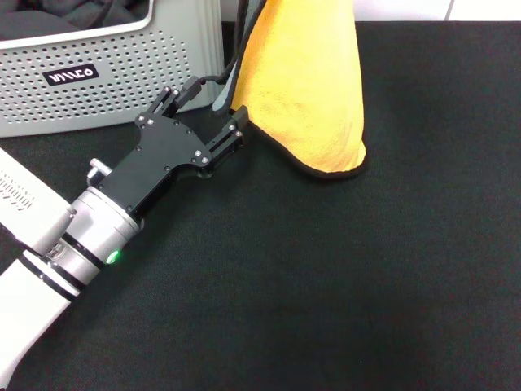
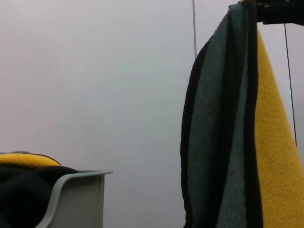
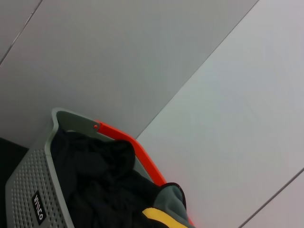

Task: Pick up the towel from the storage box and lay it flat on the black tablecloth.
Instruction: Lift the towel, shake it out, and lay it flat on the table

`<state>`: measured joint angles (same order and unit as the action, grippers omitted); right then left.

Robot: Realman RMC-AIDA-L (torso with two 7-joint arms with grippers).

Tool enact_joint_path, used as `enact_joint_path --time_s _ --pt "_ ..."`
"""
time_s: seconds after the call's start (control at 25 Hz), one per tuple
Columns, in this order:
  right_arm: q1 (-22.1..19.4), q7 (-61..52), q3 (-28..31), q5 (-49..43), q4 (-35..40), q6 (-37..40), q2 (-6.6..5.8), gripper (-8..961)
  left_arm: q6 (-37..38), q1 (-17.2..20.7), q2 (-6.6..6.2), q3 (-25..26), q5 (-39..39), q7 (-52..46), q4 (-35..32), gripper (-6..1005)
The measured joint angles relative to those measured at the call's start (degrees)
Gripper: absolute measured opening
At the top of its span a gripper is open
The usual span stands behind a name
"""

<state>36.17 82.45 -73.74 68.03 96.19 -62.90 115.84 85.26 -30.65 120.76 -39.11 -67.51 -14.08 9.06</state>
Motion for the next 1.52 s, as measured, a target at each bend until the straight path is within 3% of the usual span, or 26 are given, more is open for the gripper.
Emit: enact_joint_path --time_s 0.2,0.64,1.52 --pt "-0.91 0.0 0.0 0.03 1.33 0.0 0.0 11 -0.06 0.48 0.0 0.0 0.01 0.32 -0.01 790" --pt "-1.33 -0.05 0.06 0.02 1.71 -0.03 0.0 10 0.4 0.99 0.0 -0.25 -0.47 0.26 0.0 465" --pt "-2.51 0.0 -1.32 -0.03 4.19 -0.41 0.0 11 0.52 1.03 0.0 -0.21 -0.03 0.42 -0.23 168"
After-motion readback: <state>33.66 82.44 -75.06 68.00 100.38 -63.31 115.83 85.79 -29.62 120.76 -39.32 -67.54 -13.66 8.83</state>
